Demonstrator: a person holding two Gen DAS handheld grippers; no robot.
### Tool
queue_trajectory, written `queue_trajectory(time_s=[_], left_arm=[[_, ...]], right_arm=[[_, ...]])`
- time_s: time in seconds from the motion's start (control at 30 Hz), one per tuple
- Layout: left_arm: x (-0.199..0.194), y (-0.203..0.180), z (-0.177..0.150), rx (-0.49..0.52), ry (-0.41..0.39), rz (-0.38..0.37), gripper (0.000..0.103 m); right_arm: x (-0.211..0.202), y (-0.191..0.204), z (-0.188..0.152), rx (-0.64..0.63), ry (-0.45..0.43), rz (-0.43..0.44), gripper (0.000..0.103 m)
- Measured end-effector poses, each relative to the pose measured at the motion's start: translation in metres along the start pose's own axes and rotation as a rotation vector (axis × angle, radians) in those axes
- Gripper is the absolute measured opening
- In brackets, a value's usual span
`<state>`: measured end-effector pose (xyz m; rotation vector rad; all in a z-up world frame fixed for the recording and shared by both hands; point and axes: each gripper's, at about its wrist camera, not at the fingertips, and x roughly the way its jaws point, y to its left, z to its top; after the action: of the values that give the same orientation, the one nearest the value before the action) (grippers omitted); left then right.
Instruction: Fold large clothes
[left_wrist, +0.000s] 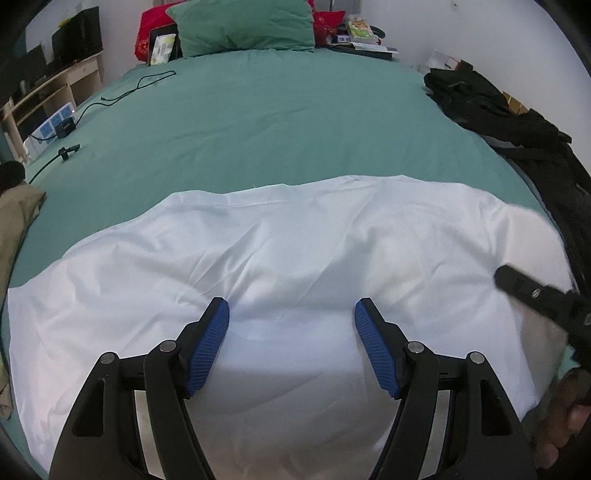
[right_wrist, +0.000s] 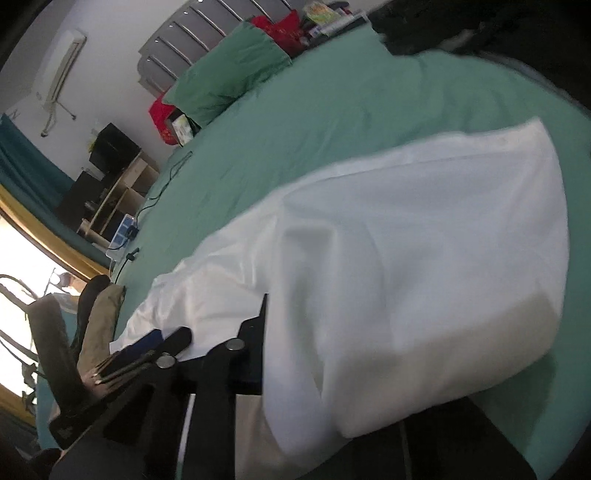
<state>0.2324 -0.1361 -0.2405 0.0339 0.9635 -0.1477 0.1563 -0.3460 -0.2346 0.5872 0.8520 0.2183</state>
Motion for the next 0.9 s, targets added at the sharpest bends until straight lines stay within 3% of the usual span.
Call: queue_trajectory(time_s=[0.2, 0.37, 0.57, 0.8, 0.9], left_arm=[[-0.001, -0.004, 0.005, 0.05, 0.003, 0.022, 0.073], [-0.025, 0.02, 0.008, 0.005, -0.019, -0.033, 0.073], [-0.089, 0.074, -0.007, -0.01, -0.163, 0.018, 0.073], [-0.139, 0.164, -0.051, -0.156, -0.25, 0.14, 0.073], [-0.139, 0.186, -0.067, -0.17, -0.234, 0.193, 0.073]], right_arm=[[-0.018, 0.047, 0.006, -0.177, -0.064, -0.067, 0.016], [-0.026, 0.087, 0.001, -0.305, -0.086, -0.14, 0.016], [-0.024, 0.132, -0.005, -0.42, -0.086, -0.207, 0.016], [-0.003, 0.182, -0.022, -0.5, -0.032, -0.218, 0.016], [0.013, 0.205, -0.039, -0.543, -0.001, -0.221, 0.017]])
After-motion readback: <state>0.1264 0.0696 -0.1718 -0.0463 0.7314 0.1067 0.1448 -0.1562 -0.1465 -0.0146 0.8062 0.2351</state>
